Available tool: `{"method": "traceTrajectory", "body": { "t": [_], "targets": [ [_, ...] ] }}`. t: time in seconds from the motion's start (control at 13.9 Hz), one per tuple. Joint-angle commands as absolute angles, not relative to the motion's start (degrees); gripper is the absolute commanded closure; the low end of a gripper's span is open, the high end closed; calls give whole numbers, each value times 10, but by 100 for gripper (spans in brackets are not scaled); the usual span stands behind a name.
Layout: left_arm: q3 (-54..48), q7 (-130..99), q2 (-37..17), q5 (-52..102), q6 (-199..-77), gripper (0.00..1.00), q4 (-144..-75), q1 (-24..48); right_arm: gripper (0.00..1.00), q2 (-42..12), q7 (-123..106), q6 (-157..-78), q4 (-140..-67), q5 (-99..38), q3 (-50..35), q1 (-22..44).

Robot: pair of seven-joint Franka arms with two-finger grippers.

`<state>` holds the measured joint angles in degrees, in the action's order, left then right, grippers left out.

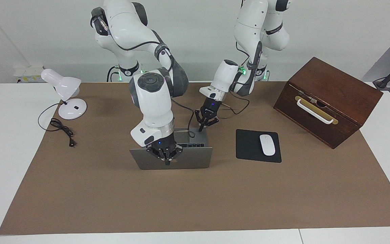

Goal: Close laptop with both arms
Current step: 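Hold the laptop base with the left gripper while the right gripper pushes the screen, then press the screen down onto the keyboard with the right gripper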

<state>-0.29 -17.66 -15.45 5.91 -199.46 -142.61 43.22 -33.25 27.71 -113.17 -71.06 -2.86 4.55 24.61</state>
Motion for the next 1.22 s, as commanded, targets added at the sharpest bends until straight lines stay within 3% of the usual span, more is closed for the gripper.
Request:
{"method": "traceTrajectory", "body": {
  "t": [0.0, 0.58, 1.15],
  "targets": [
    [-1, -152, -178, 63, -2004, 100, -1427, 421, 100, -318, 290, -1091, -719, -46, 39, 243],
    [-1, -128, -180, 62, -2002, 100, -1432, 408, 100, -301, 290, -957, -726, -127, 39, 222],
    [-1, -128, -187, 62, -2001, 100, -1431, 408, 100, -258, 288, -968, -823, -173, 39, 213]
  ]
}}
